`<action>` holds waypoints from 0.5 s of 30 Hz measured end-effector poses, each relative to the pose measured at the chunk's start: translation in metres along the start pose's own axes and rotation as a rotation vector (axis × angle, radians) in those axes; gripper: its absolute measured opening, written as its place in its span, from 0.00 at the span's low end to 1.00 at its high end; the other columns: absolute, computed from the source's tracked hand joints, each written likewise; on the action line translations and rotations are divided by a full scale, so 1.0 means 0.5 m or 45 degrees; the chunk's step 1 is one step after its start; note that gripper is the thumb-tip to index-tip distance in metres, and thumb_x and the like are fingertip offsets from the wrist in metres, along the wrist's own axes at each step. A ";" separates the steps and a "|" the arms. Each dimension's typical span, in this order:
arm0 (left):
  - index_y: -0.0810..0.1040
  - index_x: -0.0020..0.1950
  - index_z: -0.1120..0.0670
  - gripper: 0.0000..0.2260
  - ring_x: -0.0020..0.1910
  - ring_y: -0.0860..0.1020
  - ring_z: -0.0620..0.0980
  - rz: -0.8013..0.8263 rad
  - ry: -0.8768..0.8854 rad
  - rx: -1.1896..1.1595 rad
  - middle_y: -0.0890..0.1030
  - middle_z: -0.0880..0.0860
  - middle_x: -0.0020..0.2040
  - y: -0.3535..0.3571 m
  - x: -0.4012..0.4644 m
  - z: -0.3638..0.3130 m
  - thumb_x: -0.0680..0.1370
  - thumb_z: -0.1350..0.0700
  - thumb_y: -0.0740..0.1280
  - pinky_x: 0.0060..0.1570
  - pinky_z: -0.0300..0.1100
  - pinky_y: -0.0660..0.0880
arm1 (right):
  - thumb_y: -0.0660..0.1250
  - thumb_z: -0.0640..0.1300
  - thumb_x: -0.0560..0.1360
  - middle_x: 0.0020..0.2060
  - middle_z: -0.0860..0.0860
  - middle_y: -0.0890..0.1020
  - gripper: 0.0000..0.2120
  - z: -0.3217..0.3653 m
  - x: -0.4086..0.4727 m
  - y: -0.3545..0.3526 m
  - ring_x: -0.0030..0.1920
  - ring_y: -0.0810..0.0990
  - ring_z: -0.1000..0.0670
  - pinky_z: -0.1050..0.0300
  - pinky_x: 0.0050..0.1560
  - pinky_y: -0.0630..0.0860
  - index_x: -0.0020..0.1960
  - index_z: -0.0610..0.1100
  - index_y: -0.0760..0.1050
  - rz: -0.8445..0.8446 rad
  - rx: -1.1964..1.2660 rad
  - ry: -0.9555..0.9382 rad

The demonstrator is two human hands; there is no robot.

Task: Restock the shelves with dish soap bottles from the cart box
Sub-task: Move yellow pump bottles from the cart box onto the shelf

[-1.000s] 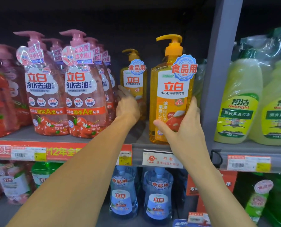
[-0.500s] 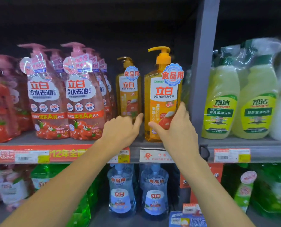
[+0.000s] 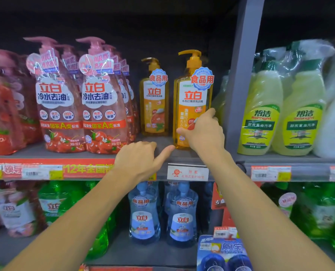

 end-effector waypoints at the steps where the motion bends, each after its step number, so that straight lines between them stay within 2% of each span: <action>1: 0.79 0.46 0.50 0.39 0.41 0.81 0.55 -0.006 0.001 -0.001 0.82 0.52 0.42 -0.001 -0.001 0.001 0.72 0.28 0.35 0.36 0.44 0.69 | 0.77 0.57 0.69 0.66 0.41 0.73 0.47 0.001 0.013 0.006 0.64 0.77 0.39 0.46 0.58 0.76 0.74 0.38 0.55 0.015 0.000 0.012; 4: 0.79 0.46 0.50 0.38 0.42 0.81 0.55 -0.009 0.003 -0.019 0.82 0.53 0.43 0.000 -0.003 0.002 0.74 0.28 0.38 0.38 0.45 0.71 | 0.77 0.56 0.70 0.67 0.40 0.72 0.46 0.000 0.049 0.029 0.65 0.75 0.39 0.44 0.61 0.75 0.75 0.38 0.55 0.066 0.011 0.045; 9: 0.81 0.53 0.50 0.35 0.47 0.81 0.57 0.012 -0.019 -0.018 0.83 0.53 0.48 0.006 -0.004 0.001 0.76 0.29 0.43 0.43 0.47 0.73 | 0.78 0.54 0.69 0.68 0.42 0.72 0.44 -0.003 0.099 0.059 0.67 0.74 0.39 0.43 0.62 0.74 0.74 0.41 0.57 0.128 0.113 0.152; 15: 0.81 0.51 0.50 0.37 0.44 0.81 0.55 -0.040 -0.049 0.006 0.83 0.52 0.44 0.008 -0.005 0.003 0.75 0.28 0.41 0.38 0.45 0.73 | 0.78 0.52 0.70 0.67 0.41 0.74 0.42 -0.008 0.129 0.095 0.66 0.75 0.38 0.44 0.61 0.74 0.74 0.41 0.58 0.076 0.160 0.096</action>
Point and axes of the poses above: each hand's wrist, its own x-axis towards the middle knuckle, its own y-axis out of the palm, z = x × y, the point moved 4 cm from there along x, towards the middle knuckle
